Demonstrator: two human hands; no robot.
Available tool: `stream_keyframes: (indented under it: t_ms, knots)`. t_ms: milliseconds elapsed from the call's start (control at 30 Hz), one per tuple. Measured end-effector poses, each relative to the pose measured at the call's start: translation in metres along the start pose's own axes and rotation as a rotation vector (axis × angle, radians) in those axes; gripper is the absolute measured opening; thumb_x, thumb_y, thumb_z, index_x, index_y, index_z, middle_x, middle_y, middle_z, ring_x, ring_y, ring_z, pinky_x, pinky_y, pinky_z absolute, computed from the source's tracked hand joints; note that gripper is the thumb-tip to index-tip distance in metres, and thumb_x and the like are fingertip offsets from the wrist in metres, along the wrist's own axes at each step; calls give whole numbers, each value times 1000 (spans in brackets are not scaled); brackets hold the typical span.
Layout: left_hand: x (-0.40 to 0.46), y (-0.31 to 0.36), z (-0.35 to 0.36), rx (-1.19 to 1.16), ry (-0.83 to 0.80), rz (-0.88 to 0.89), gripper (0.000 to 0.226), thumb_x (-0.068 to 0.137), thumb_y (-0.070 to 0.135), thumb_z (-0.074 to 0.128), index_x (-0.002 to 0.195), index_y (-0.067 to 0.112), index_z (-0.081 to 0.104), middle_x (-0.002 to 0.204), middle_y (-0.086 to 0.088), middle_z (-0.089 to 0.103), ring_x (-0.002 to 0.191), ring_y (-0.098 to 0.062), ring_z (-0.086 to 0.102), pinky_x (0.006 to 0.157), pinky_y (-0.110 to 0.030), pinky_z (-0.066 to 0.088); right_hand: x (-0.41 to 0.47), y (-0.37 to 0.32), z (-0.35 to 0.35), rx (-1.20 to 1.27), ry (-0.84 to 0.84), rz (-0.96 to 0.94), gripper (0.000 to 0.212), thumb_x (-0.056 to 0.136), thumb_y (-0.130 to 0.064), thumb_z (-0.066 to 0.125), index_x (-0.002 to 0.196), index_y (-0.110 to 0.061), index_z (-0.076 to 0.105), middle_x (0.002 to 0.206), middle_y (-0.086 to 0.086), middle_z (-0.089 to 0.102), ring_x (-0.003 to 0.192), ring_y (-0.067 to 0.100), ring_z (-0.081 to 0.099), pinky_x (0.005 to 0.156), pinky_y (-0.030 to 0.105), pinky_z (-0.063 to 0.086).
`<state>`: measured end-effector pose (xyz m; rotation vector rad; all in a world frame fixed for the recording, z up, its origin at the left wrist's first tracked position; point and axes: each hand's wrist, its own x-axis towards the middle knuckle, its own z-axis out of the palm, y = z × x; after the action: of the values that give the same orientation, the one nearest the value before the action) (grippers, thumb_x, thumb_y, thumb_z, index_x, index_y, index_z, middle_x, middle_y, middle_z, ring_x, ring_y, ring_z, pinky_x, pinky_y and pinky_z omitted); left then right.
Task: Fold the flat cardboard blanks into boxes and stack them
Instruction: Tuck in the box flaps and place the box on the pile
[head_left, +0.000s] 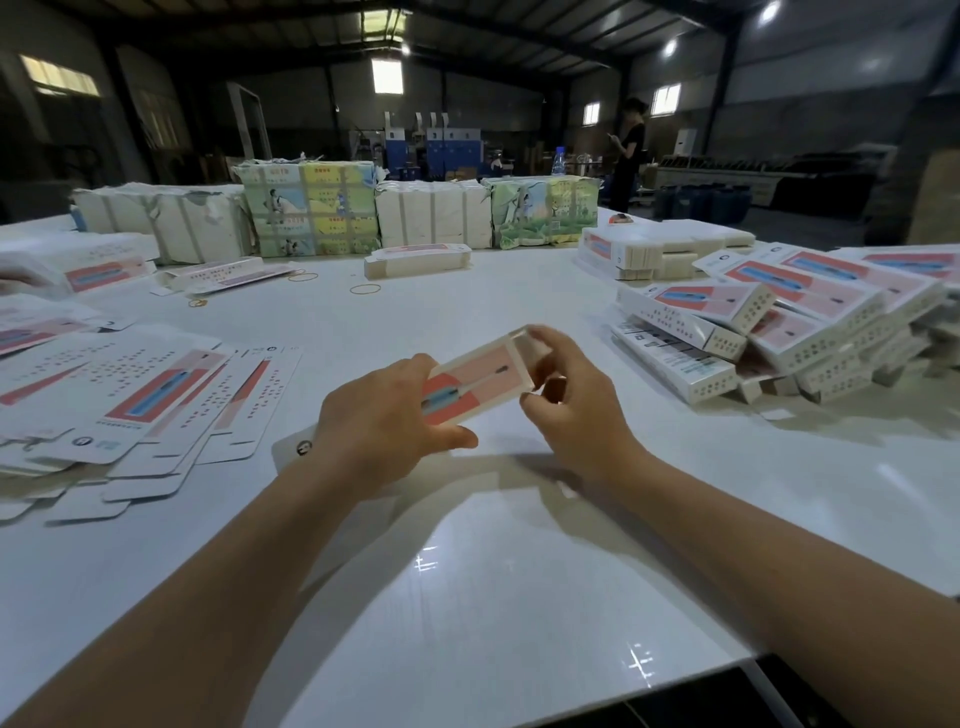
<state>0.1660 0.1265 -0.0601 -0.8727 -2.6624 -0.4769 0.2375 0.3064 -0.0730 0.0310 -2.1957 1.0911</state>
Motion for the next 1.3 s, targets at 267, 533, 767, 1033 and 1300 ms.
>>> stream_keyframes:
  t_ms: [267, 533, 767, 1033, 1300]
  knots:
    - [0, -1, 3, 43, -26, -21, 58, 67, 71, 64, 107, 34, 45, 93, 15, 51, 69, -9, 50, 55, -23, 38, 1, 3, 0, -110, -87, -28, 50, 84, 6, 54, 130, -14, 56, 93, 2, 57, 73, 10, 49, 69, 8, 38]
    - [0, 2, 5, 89, -33, -28, 55, 66, 74, 62, 101, 35, 43, 89, 15, 50, 65, -7, 47, 51, -22, 32, 4, 4, 2, -52, -150, 25, 54, 79, 9, 49, 116, -27, 66, 81, -8, 50, 72, 4, 47, 69, 10, 35]
    - [0, -1, 3, 40, -31, -42, 56, 67, 74, 61, 104, 35, 46, 89, 16, 52, 66, -6, 49, 52, -22, 35, 10, 6, -5, -68, 56, 150, 58, 79, -32, 59, 135, -27, 47, 105, -4, 44, 88, 2, 46, 77, 18, 38]
    - [-2, 12, 7, 40, -93, -20, 58, 69, 75, 57, 108, 32, 48, 89, 14, 54, 72, -8, 52, 62, -28, 46, 15, 9, -4, 580, -84, 538, 24, 82, 1, 66, 105, 4, 59, 98, 19, 67, 93, 35, 67, 85, 40, 56]
    - [-2, 21, 13, 162, 17, -24, 55, 75, 73, 53, 108, 30, 42, 95, 12, 51, 69, -10, 50, 54, -21, 38, -2, -5, 12, -236, -27, -27, 22, 98, -17, 42, 113, -11, 58, 88, -1, 61, 76, 16, 55, 64, 19, 35]
